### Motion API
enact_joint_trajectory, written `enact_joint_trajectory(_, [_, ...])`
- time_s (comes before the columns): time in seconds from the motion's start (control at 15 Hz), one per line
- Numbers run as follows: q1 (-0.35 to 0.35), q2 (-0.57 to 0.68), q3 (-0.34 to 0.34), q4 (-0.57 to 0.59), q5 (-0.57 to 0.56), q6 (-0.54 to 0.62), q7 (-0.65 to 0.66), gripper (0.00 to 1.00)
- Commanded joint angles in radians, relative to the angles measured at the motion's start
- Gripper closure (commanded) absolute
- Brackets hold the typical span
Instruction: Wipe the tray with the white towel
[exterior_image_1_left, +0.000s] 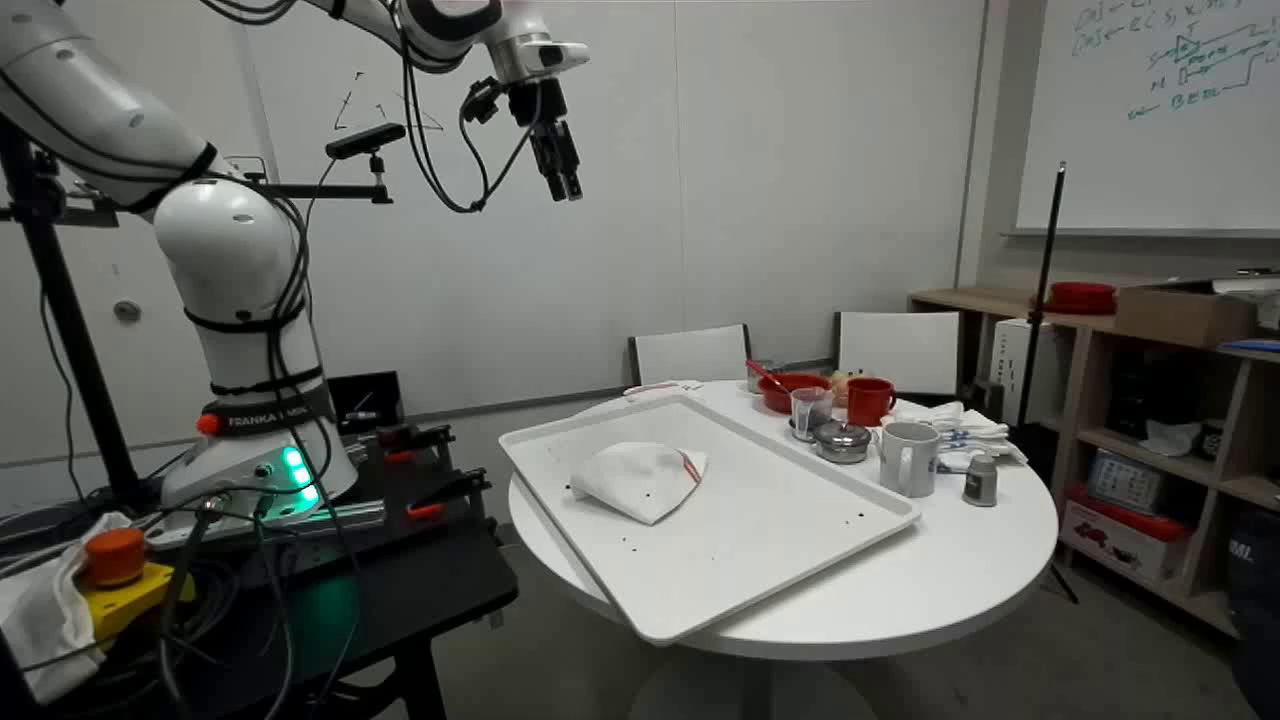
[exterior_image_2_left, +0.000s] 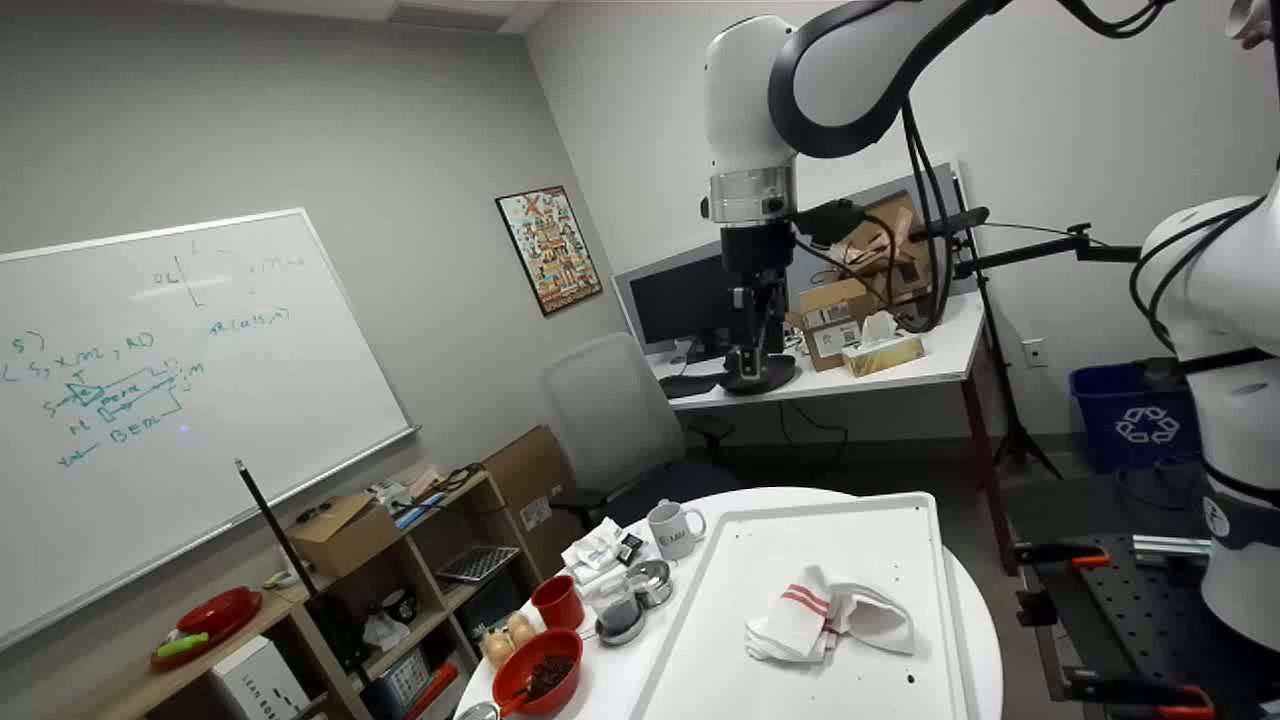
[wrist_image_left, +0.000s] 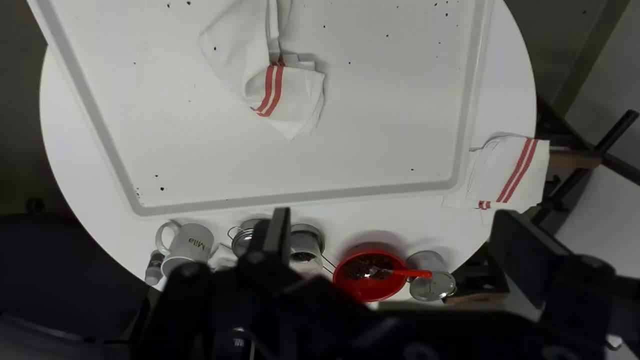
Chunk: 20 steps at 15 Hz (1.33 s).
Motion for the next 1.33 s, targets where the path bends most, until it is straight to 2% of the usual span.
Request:
enact_joint_trajectory(0.0, [-0.005, 0.0, 0.004, 0.002, 0.003, -0.002, -0.003, 0.0])
enact_joint_trajectory(0.6, [-0.005, 0.0, 0.004, 0.002, 0.003, -0.002, -0.003, 0.0])
enact_joint_trajectory(0.93, [-0.028, 0.066, -0.026, 0.032, 0.006, 0.025, -0.004, 0.0])
enact_joint_trajectory(1.27, [-0.069, 0.167, -0.063, 0.066, 0.009, 0.1, 0.001, 0.0])
